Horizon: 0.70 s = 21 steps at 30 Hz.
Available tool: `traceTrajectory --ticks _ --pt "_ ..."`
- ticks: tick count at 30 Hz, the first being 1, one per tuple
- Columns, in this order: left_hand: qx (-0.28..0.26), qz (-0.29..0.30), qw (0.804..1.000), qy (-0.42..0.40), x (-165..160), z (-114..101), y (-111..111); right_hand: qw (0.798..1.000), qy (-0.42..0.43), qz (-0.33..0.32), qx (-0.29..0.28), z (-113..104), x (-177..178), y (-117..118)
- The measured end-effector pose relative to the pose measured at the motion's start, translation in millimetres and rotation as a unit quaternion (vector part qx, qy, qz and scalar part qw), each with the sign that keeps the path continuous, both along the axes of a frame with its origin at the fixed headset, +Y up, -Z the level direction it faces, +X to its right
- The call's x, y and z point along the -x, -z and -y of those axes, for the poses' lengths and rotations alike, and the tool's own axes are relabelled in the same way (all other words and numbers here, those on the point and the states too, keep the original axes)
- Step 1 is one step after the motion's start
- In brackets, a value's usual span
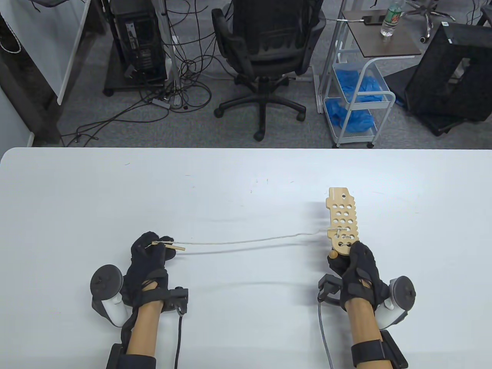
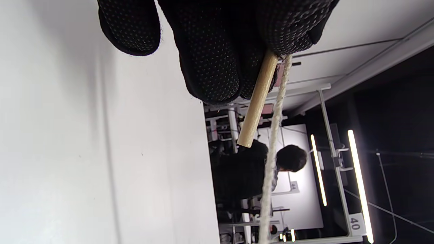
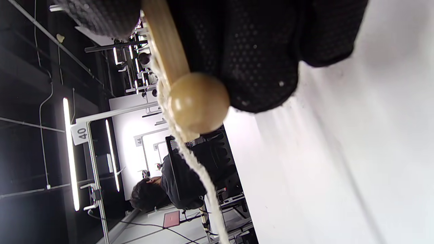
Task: Remove rope from all holes on crocodile lacing toy
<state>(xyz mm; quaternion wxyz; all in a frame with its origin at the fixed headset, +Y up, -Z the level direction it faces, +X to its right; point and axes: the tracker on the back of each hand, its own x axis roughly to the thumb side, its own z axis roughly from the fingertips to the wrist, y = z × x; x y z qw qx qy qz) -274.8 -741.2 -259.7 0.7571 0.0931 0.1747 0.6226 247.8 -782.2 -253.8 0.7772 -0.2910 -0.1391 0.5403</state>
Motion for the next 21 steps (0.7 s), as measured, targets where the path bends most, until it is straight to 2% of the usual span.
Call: traceTrajectory --ticks 6,13,21 --pt "-0.012 -0.016 1.000 -0.005 1.7 0.2 -1.3 1.000 0.020 0.010 -0.008 1.5 -0.5 -1.2" --pt "-0.017 -0.007 1.000 -0.005 0.0 0.5 0.1 0.999 0.027 0.000 -0.016 1.7 3.7 -0.6" --pt "-0.037 0.010 0.998 0.040 -17.0 -6.4 1.1 0.998 -0.012 -0.050 -0.023 -3.1 25.0 2.5"
